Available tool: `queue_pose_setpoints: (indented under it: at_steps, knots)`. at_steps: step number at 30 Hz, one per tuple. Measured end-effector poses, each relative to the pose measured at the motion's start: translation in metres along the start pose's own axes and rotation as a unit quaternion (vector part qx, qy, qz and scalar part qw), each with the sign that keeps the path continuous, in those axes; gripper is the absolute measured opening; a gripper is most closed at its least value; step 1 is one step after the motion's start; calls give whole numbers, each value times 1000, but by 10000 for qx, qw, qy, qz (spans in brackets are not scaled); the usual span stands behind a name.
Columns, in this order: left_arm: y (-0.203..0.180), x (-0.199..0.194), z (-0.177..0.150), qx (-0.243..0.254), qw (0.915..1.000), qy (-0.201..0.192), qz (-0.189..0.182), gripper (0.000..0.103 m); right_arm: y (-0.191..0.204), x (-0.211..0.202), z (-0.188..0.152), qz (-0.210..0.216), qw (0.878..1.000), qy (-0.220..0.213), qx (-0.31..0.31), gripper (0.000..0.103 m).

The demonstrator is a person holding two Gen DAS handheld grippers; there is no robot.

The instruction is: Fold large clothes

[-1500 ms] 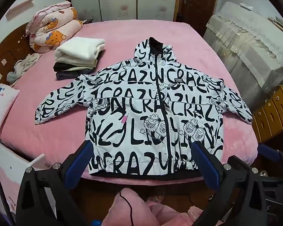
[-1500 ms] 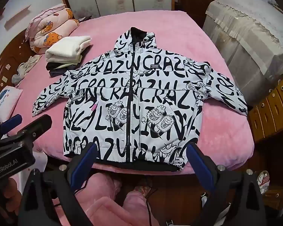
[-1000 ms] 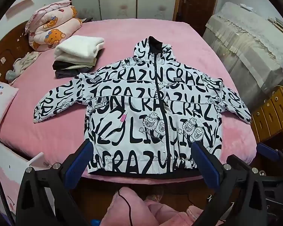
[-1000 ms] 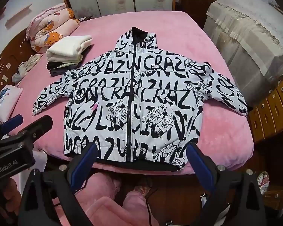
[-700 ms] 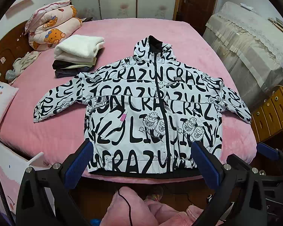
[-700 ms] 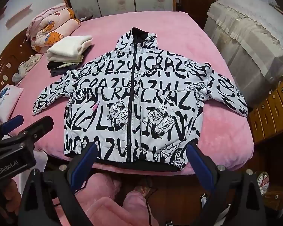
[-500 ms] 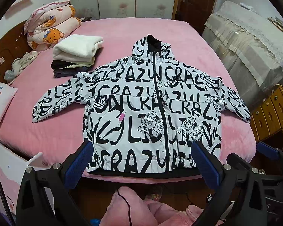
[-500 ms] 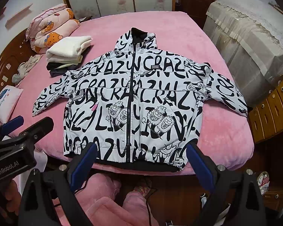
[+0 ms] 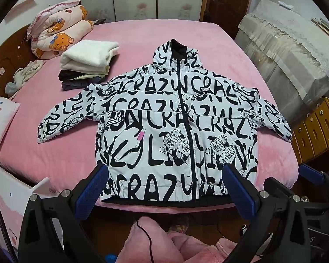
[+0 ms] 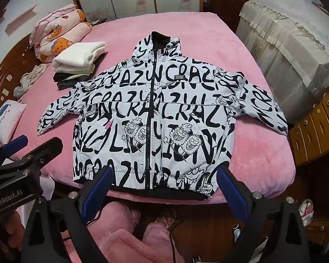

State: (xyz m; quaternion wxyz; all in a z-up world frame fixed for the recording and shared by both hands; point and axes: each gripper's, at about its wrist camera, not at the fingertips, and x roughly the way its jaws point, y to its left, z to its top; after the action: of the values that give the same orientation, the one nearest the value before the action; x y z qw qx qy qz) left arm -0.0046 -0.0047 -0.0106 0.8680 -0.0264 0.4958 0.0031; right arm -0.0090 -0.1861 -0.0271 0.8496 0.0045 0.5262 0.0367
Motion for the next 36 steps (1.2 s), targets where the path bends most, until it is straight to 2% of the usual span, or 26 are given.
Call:
queue_pose_setpoints:
  at_steps: [7, 11, 14, 17, 22, 26, 30, 31, 33, 36]
  knots:
    - [0, 4, -2, -64, 9999, 52, 144, 102, -4, 0, 2, -21, 10000, -55, -45, 96]
    - [5, 5, 7, -199, 9997, 97, 66, 102, -2, 2, 8, -46, 9998, -100, -170, 96]
    - [10, 3, 15, -176, 9995, 30, 261, 102, -5, 1, 19, -73, 9997, -216, -129, 96]
    - [19, 4, 19, -233, 9995, 29, 233, 102, 0, 5, 25, -18, 9997, -220, -133, 96]
    - [44, 15, 24, -398, 9984, 257, 298, 102, 14, 21, 39, 148, 9998, -52, -87, 96]
    - [82, 36, 25, -757, 9945, 656, 307, 102, 37, 49, 47, 341, 9984, 435, -101, 95]
    - [131, 70, 21, -1275, 9829, 1319, 181, 102, 60, 79, 53, 267, 9952, 939, -86, 95]
    - [149, 83, 20, -1463, 9767, 1567, 59, 102, 67, 86, 54, 261, 9938, 1076, -106, 95]
    - [171, 102, 16, -1702, 9684, 1822, -102, 102, 82, 104, 55, 275, 9898, 1396, -120, 95]
    - [221, 132, 14, -2116, 9502, 2275, -247, 102, 108, 130, 56, 178, 9826, 1847, -119, 95]
